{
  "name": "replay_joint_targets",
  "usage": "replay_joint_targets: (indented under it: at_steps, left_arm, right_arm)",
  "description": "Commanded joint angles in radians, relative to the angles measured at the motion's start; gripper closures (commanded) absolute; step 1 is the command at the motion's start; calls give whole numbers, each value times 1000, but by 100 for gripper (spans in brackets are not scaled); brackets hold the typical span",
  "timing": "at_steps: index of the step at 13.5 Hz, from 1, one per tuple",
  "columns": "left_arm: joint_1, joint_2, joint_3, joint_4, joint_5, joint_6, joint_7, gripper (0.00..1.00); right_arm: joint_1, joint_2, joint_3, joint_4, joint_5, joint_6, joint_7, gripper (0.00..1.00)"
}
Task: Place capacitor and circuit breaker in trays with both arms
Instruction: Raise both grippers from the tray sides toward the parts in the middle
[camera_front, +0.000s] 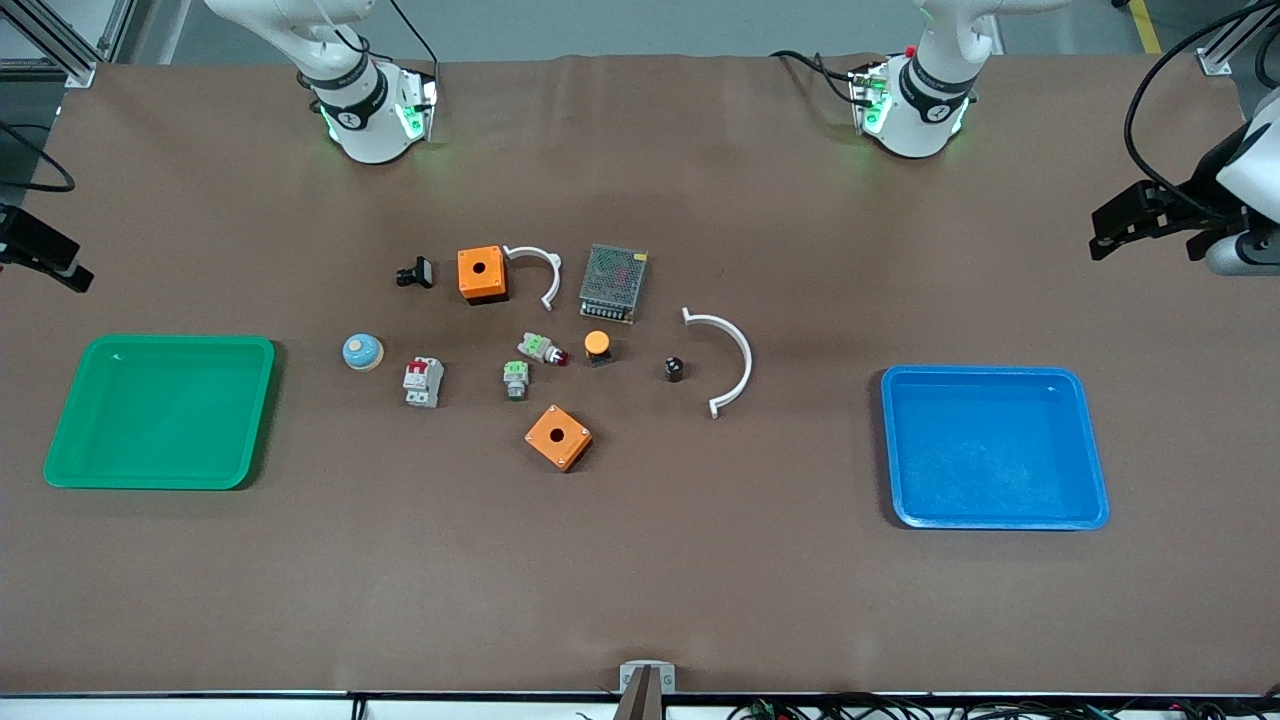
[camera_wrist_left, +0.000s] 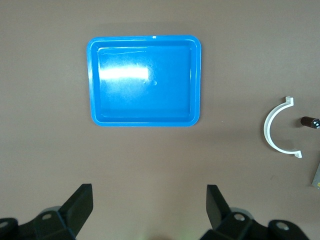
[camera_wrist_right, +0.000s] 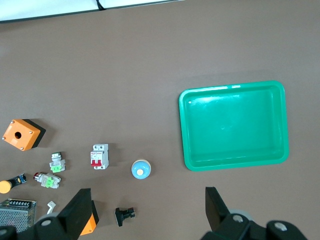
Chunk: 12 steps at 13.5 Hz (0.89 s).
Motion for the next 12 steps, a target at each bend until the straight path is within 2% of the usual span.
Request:
replay_joint_targets:
  at_steps: [1,3,5,9,12]
  left_arm:
    - [-12,49,0,33,-22,2,-3,0]
    - [-24,85,-23,31,-31,13,-9,0]
    - [-41,119,-55,16,-31,102,-16,0]
    - [-119,239,-63,2,-30,177,-104,0]
    - [-188,299,-63,-30,-30,258,-249,0]
  right_arm:
    - [48,41,0,24,-8,-1,8,0]
    - [91,71,0,24,-8,2,11,0]
    - [123,107,0,24,-6,4,11,0]
    - [169,186,1,24,0,5,11,0]
    - [244,253,0,-5,-6,-15,21,1]
